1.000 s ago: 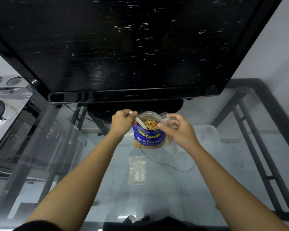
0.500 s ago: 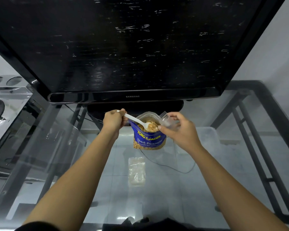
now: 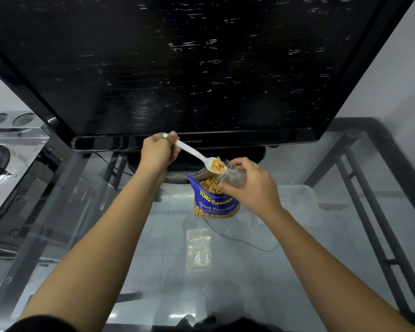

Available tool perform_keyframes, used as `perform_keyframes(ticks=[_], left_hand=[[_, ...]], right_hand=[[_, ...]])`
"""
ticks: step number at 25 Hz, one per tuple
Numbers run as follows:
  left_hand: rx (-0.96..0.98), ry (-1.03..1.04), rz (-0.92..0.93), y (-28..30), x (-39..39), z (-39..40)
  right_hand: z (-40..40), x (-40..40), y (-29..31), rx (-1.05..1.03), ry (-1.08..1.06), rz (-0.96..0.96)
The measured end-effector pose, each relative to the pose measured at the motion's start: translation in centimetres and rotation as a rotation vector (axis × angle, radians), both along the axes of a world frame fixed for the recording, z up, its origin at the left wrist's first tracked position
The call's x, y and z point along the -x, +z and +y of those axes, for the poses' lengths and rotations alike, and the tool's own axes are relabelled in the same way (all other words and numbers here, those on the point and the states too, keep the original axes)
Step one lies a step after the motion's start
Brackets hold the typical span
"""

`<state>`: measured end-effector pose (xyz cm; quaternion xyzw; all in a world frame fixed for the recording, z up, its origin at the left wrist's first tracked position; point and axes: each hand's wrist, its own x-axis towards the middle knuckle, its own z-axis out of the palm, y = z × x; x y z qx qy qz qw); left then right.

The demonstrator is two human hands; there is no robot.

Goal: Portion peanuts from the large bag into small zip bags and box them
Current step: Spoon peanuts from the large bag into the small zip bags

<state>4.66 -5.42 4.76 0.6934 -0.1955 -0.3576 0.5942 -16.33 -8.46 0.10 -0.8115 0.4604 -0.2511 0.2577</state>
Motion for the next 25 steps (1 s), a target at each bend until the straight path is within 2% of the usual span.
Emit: perform_keyframes(ticks=[2, 6, 9, 13, 17, 19, 22, 25], left_hand=[[0.018, -0.1, -0.224, 1.4, 1.5, 0.2], [0.17, -0.261, -0.827, 4.5, 4.7, 1.5], [0.271, -0.305, -0.99, 6.0, 5.6, 1.9], [0.304, -0.253, -0.933, 6.7, 5.6, 2.1], [0.319, 0.054, -0.6, 4.9, 3.3, 1.7], [0.174, 0.07, -0.467, 2.0, 2.8, 1.5], [-0.104, -0.105, -0.456, -3.1, 3.7, 1.8], [-0.208, -0.126, -0.456, -5.3, 3.9, 2.1]], right_hand=[[0.4, -0.5, -0.1, -0.014, -0.023, -0.084], [1.0, -0.9, 0.1, -0.173, -0.024, -0.325], [1.1, -0.6, 0.2, -0.341, 0.041, -0.522], [0.8, 0.2, -0.4, -0.384, 0.061, -0.583], [1.0, 1.7, -0.7, -0.388, 0.0, -0.628], [1.4, 2.6, -0.8, -0.367, -0.022, -0.647], [2.3, 3.8, -1.4, -0.383, -0.066, -0.633], [3.1, 5.0, -2.5, -0.386, -0.096, -0.581]])
